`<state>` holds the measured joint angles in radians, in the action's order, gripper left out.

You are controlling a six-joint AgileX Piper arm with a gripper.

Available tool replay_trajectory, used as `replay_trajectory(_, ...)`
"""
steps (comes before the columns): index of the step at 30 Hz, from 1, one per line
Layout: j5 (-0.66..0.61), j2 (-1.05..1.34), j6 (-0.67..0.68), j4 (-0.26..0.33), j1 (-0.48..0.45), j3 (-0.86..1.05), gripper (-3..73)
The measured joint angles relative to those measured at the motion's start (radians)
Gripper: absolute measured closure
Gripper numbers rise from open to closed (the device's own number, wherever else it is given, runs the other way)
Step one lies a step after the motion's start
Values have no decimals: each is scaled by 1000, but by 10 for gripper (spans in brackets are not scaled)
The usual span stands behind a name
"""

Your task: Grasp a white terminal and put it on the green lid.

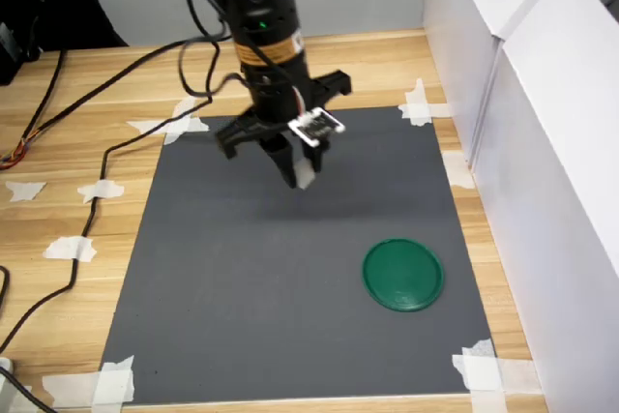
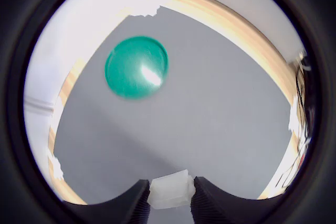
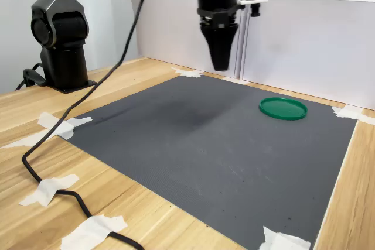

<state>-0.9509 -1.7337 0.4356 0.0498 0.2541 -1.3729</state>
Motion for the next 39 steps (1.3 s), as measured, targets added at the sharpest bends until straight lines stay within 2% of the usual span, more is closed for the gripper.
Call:
replay_trajectory(7,119,-159,-8,26,86,-96,396)
replay_trajectory(11,178,-228,-9,63,90,-116,396)
replay_trajectory(14,207,-255,-11,71,90,-121,396)
replay_trajectory(19,217,-266,0,82,90,-123,396)
replay_trajectory(22,218,-268,30,111,90,-123,392)
replay_trajectory(24,222,-273,45,127,90,-124,358)
replay_trajectory(30,242,-282,56,133,90,-124,131)
replay_trajectory(32,252,-282,56,134,90,-124,84)
replay_trajectory(35,253,-278,56,134,90,-124,57)
replay_trajectory(39,251,-221,30,127,90,-124,58)
